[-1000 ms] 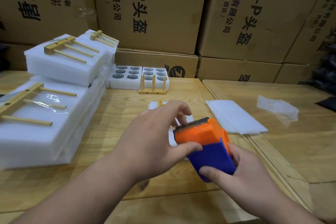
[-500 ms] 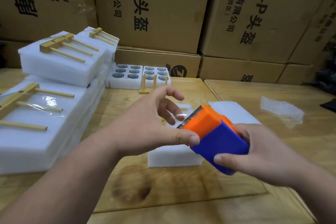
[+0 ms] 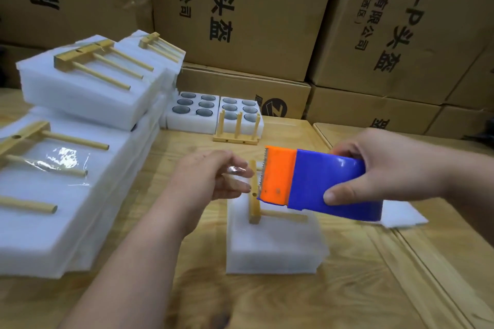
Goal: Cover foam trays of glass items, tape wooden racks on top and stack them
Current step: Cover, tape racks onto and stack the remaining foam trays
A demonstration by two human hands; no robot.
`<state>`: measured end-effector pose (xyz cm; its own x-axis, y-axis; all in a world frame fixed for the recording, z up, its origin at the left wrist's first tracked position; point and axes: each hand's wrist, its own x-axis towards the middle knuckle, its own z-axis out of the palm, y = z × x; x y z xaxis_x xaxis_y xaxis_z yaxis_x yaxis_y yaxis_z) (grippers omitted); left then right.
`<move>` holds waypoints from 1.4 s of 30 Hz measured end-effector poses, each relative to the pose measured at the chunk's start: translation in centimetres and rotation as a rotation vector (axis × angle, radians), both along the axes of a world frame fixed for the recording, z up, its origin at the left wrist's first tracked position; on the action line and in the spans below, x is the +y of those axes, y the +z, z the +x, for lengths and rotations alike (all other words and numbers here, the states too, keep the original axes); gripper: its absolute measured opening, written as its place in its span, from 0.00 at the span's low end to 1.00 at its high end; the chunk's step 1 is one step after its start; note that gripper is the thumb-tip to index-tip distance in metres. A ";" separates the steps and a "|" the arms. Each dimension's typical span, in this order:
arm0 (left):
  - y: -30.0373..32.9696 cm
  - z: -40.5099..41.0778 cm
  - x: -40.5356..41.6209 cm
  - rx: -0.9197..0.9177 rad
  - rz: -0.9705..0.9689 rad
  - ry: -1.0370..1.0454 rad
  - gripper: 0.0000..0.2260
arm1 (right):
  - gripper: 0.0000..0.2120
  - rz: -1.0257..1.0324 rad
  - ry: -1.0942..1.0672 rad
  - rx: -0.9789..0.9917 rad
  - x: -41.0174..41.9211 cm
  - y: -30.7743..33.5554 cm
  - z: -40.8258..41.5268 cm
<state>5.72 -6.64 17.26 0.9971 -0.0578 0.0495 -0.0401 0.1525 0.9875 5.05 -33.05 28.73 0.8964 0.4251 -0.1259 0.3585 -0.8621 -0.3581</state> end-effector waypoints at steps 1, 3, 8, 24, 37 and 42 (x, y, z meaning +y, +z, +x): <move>-0.3 0.4 0.2 0.045 -0.077 -0.053 0.18 | 0.15 -0.010 -0.002 0.008 0.4 0.3 0.6; -1.1 0.9 0.8 0.088 -0.228 -0.161 0.23 | 0.16 -0.033 -0.009 0.023 1.0 0.6 1.6; -4.1 1.9 0.9 0.085 -0.171 -0.110 0.25 | 0.22 -0.099 -0.003 0.061 2.7 0.9 3.7; -6.5 3.1 1.9 0.259 -0.259 0.204 0.03 | 0.36 -0.143 -0.065 0.123 5.1 2.4 8.3; -9.7 3.5 0.8 0.085 0.257 0.366 0.06 | 0.33 -0.244 -0.058 0.170 7.7 2.2 9.8; -9.9 3.1 -0.4 0.002 0.618 0.389 0.06 | 0.33 -0.273 -0.053 0.197 7.8 1.8 9.7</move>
<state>8.84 -7.04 7.38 0.9513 0.2839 0.1204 0.0242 -0.4580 0.8886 14.78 -25.22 30.58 0.8635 0.3052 -0.4015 0.2574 -0.9513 -0.1696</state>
